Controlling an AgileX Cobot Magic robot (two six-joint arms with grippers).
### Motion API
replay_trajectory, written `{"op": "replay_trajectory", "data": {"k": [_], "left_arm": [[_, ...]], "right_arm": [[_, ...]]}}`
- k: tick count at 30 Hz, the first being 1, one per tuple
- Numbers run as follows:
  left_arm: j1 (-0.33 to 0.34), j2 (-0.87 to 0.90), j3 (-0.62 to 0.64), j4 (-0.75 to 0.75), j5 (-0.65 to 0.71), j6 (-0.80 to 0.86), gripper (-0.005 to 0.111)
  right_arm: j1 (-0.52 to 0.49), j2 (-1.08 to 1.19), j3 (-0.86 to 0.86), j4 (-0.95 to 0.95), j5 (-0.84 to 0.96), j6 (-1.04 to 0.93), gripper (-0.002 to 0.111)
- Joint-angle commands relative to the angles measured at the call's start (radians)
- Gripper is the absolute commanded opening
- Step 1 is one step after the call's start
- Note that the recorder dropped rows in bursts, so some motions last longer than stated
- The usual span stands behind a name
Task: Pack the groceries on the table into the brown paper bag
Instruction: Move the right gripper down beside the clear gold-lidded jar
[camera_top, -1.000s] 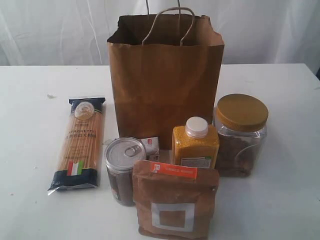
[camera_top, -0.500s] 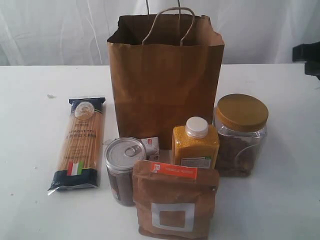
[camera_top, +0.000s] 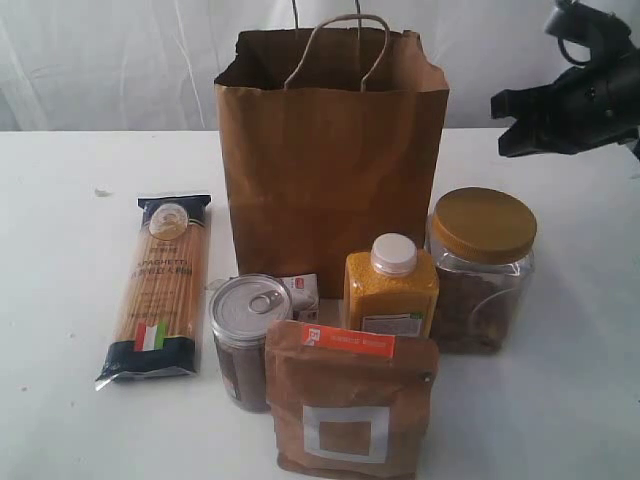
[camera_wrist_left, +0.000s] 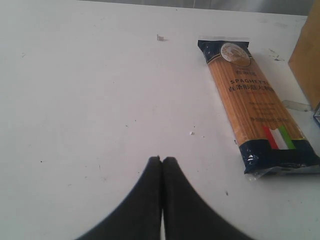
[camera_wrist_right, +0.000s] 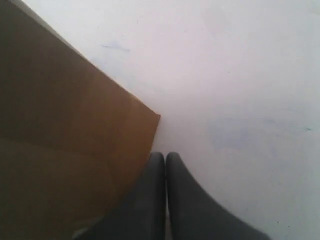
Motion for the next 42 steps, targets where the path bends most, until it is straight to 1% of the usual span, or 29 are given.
{"op": "replay_trajectory", "data": {"k": [1, 5, 9, 11, 13, 18, 23, 25, 29, 32, 36, 38, 42], "left_arm": [[-0.006, -0.004, 0.002, 0.002, -0.005, -0.001, 0.0], [-0.006, -0.004, 0.002, 0.002, -0.005, -0.001, 0.0], [-0.006, -0.004, 0.002, 0.002, -0.005, -0.001, 0.0], [-0.006, -0.004, 0.002, 0.002, -0.005, -0.001, 0.0], [-0.006, -0.004, 0.002, 0.002, -0.005, -0.001, 0.0], [-0.006, -0.004, 0.002, 0.002, -0.005, -0.001, 0.0], [-0.006, -0.004, 0.002, 0.002, -0.005, -0.001, 0.0], [-0.006, -0.004, 0.002, 0.002, -0.005, -0.001, 0.0], [-0.006, -0.004, 0.002, 0.002, -0.005, -0.001, 0.0], [-0.006, -0.004, 0.002, 0.002, -0.005, -0.001, 0.0], [-0.006, -0.004, 0.002, 0.002, -0.005, -0.001, 0.0], [-0.006, -0.004, 0.002, 0.002, -0.005, -0.001, 0.0], [-0.006, -0.004, 0.002, 0.002, -0.005, -0.001, 0.0]], "right_arm": [[-0.001, 0.028, -0.007, 0.015, 0.03, -0.063, 0.0], [-0.001, 0.048, -0.007, -0.058, 0.164, -0.079, 0.0], [-0.001, 0.05, -0.007, -0.179, 0.284, 0.052, 0.0], [-0.001, 0.045, 0.012, -0.187, 0.334, 0.061, 0.0], [-0.001, 0.017, 0.057, -0.192, 0.341, 0.085, 0.0], [-0.001, -0.086, 0.164, -0.336, 0.283, 0.188, 0.0], [-0.001, -0.251, 0.255, -0.599, 0.09, 0.422, 0.0], [-0.001, -0.338, 0.287, -0.635, 0.03, 0.457, 0.0], [0.001, -0.51, 0.357, -0.58, 0.004, 0.455, 0.0], [0.001, -0.647, 0.455, -0.466, -0.026, 0.359, 0.0], [0.001, -0.81, 0.622, -0.322, -0.137, 0.25, 0.0], [0.001, -0.86, 0.7, -0.273, -0.171, 0.217, 0.0], [0.001, -0.908, 0.853, -0.189, -0.175, 0.215, 0.0]]}}
